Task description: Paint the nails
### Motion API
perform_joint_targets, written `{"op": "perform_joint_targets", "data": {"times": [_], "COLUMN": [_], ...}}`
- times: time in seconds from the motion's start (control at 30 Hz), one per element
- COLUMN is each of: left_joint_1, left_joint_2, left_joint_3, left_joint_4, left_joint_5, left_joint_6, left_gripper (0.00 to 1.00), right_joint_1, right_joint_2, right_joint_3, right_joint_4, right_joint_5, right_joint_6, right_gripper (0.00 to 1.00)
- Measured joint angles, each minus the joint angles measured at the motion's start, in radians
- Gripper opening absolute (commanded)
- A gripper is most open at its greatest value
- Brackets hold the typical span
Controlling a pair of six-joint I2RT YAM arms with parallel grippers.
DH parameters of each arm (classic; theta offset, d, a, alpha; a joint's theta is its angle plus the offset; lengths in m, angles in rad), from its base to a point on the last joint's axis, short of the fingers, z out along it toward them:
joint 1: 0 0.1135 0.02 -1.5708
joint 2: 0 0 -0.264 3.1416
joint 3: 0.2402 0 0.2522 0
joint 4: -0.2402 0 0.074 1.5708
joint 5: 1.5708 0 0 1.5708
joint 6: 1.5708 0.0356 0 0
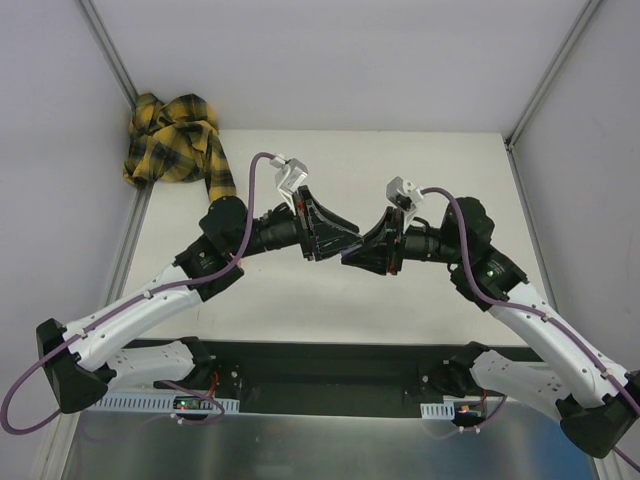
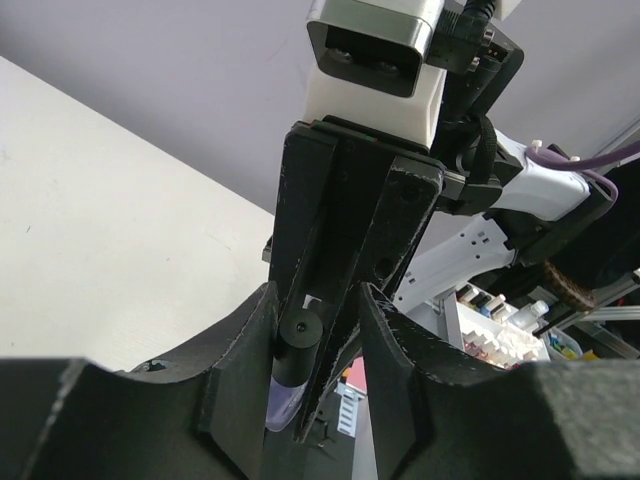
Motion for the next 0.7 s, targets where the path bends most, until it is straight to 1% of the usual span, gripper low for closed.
{"op": "perform_joint_targets", "data": {"times": [0.07, 0.1, 0.2, 0.33, 0.37, 0.4, 0.43, 0.47, 0.5, 0.53, 0.57, 0.6, 0.63, 0.7], "left_joint_1": [0.0, 0.0, 0.006, 0.005, 0.005, 0.003, -0.008, -0.018, -0.038, -0.064, -0.089, -0.11, -0.122, -0.127], "left_joint_2": [0.006, 0.009, 0.015, 0.022, 0.025, 0.026, 0.028, 0.029, 0.031, 0.031, 0.035, 0.042, 0.053, 0.076], "left_joint_3": [0.008, 0.012, 0.026, 0.051, 0.058, 0.063, 0.072, 0.082, 0.094, 0.112, 0.135, 0.158, 0.181, 0.209], "left_joint_4": [-0.001, -0.003, -0.015, -0.06, -0.077, -0.097, -0.136, -0.168, -0.206, -0.25, -0.288, -0.319, -0.339, -0.353], "left_joint_5": [0.0, 0.0, -0.009, -0.041, -0.073, -0.111, -0.182, -0.25, -0.331, -0.403, -0.471, -0.531, -0.573, -0.634], "left_joint_6": [0.0, 0.0, 0.005, 0.0, -0.002, -0.006, -0.023, -0.034, -0.049, -0.055, -0.06, -0.061, -0.064, -0.072], "left_gripper": [0.3, 0.16, 0.0, 0.0, 0.0, 0.0, 0.0, 0.0, 0.0, 0.0, 0.0, 0.0, 0.0, 0.0], "right_joint_1": [-0.004, -0.006, -0.008, -0.008, 0.009, 0.036, 0.111, 0.178, 0.283, 0.369, 0.413, 0.46, 0.478, 0.488], "right_joint_2": [-0.002, -0.003, -0.014, -0.019, -0.02, -0.022, -0.025, -0.026, -0.028, -0.024, -0.017, -0.011, -0.003, 0.014], "right_joint_3": [0.0, 0.0, 0.0, 0.0, 0.0, 0.002, 0.007, 0.008, 0.008, 0.008, 0.009, 0.009, 0.012, 0.017], "right_joint_4": [0.005, 0.008, 0.013, 0.012, 0.008, -0.004, -0.03, -0.044, -0.052, -0.056, -0.048, -0.04, -0.028, -0.006], "right_joint_5": [-0.003, -0.003, -0.011, 0.018, 0.063, 0.133, 0.306, 0.44, 0.64, 0.797, 0.926, 0.991, 1.051, 1.11], "right_joint_6": [0.003, 0.003, 0.006, 0.002, -0.006, -0.022, -0.072, -0.11, -0.164, -0.209, -0.249, -0.27, -0.294, -0.329], "right_gripper": [0.0, 0.0, 0.0, 0.0, 0.0, 0.0, 0.0, 0.0, 0.0, 0.0, 0.0, 0.0, 0.0, 0.0]}}
